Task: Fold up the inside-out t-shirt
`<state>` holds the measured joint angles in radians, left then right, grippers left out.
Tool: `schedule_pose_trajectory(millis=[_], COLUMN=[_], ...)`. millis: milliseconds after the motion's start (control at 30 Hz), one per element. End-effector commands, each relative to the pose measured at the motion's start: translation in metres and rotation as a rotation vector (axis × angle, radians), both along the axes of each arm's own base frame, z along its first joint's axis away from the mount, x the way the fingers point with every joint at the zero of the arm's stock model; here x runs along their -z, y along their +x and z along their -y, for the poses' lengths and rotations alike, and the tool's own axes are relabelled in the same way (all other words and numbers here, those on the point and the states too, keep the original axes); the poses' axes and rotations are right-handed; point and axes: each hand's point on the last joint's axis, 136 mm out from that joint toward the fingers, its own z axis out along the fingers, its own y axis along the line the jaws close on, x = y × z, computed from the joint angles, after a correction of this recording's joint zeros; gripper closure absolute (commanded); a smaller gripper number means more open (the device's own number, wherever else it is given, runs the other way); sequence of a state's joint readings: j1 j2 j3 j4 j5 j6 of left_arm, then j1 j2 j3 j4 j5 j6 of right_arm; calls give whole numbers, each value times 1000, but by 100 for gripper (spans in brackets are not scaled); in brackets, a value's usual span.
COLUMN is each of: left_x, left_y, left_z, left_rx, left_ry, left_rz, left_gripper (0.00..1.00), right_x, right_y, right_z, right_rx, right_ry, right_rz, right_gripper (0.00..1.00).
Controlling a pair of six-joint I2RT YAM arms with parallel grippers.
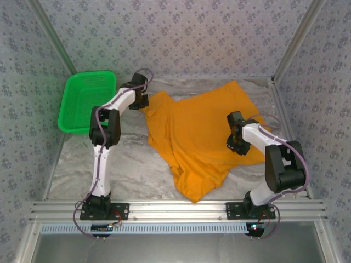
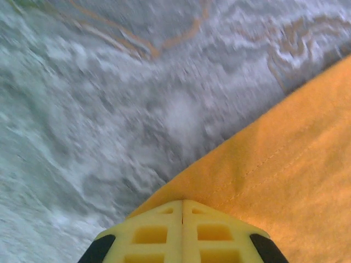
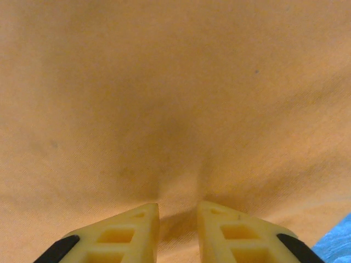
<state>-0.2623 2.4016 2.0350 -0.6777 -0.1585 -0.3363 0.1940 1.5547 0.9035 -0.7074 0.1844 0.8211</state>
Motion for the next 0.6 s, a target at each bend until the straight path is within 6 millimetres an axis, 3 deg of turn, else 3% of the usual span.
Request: schedule_pose_trajectory(millis=[0,133,167,233,267,367,433,567], left_x=[-17,-27,-29,-38,-42,-54,-65,-67], left_y=[18,46,51,56,57,51,40,-3], left_z=[-25,-32,-32,-29,-26,-9,16,54], left_rx=[25,53,49,36,30,21,67,105], left_ry=[200,264,263,247,223,89,-38,-167], left_rz=[37,87,96,114,123,127,122,44], left_gripper=[100,96,88,49,45,41,42,44], right_x=[3,4,2,-1,-4,-10,-16,-30], right_y=[-7,-12,-12,-13,-13,-13,-15,-32], right_z=[8,8,8,5,3,-17,-43,-93], right_rx=[4,-11,-14,-25,-34,-119,-239,-550], right_ry=[-29,-18,-15,-1,10,108,215,335], right_rz=[-40,-70,-67,-66,-61,-49,-48,-40], right_gripper=[78,81,81,81,80,74,69,67])
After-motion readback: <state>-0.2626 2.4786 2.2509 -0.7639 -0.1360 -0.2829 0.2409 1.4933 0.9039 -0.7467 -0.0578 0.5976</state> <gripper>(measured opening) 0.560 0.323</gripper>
